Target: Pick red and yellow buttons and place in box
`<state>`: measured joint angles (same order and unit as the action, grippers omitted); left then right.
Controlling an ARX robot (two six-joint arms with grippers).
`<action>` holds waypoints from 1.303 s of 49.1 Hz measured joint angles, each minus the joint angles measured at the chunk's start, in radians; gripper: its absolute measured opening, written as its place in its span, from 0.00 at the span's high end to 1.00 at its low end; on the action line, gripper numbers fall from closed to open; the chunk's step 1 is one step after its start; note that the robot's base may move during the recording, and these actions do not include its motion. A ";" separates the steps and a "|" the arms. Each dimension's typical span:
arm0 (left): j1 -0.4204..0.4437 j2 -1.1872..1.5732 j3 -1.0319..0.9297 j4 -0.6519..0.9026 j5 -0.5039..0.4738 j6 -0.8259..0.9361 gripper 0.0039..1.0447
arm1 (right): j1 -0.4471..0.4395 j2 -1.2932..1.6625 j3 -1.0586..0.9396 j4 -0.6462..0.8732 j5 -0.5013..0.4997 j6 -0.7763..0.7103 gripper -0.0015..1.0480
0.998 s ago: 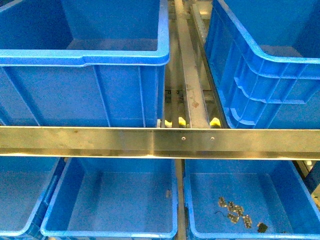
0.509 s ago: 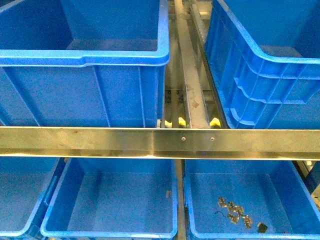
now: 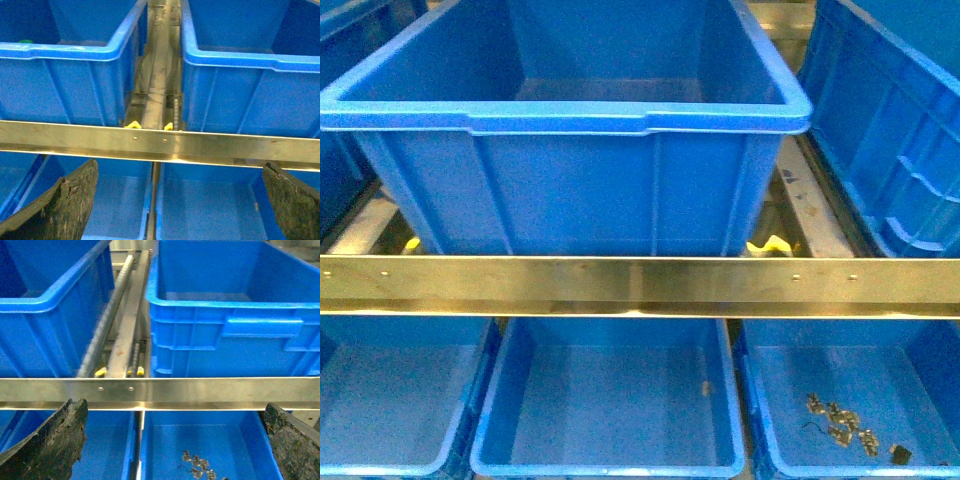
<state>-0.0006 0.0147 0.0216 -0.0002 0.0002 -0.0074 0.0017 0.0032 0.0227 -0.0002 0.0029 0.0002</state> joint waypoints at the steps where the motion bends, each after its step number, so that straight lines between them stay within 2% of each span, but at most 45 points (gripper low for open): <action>1: 0.000 0.000 0.000 0.000 0.000 0.000 0.07 | 0.000 0.000 0.000 0.000 0.000 0.000 0.03; 47: -0.006 0.014 0.003 -0.018 -0.006 -0.021 0.07 | -0.002 0.000 -0.001 -0.001 -0.007 0.000 0.03; 49: -0.029 0.064 0.042 -0.111 -0.031 -0.082 0.07 | -0.002 0.000 -0.001 -0.001 -0.007 0.000 0.03; 51: -0.060 0.137 0.079 -0.140 -0.068 -0.154 0.07 | -0.002 0.001 -0.001 -0.001 -0.004 0.000 0.03; 55: -0.146 0.403 0.248 -0.082 -0.149 -0.265 0.07 | -0.002 0.000 -0.001 -0.001 -0.003 0.000 0.03; 59: -0.189 0.626 0.467 -0.037 -0.161 -0.276 0.07 | -0.002 0.000 -0.001 -0.001 -0.003 0.000 0.03; 64: -0.216 0.908 0.788 -0.086 -0.151 -0.251 0.07 | -0.002 0.000 -0.001 -0.001 -0.003 0.000 0.03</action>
<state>-0.2161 0.9226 0.8097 -0.0864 -0.1513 -0.2581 -0.0002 0.0032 0.0216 -0.0013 -0.0002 0.0002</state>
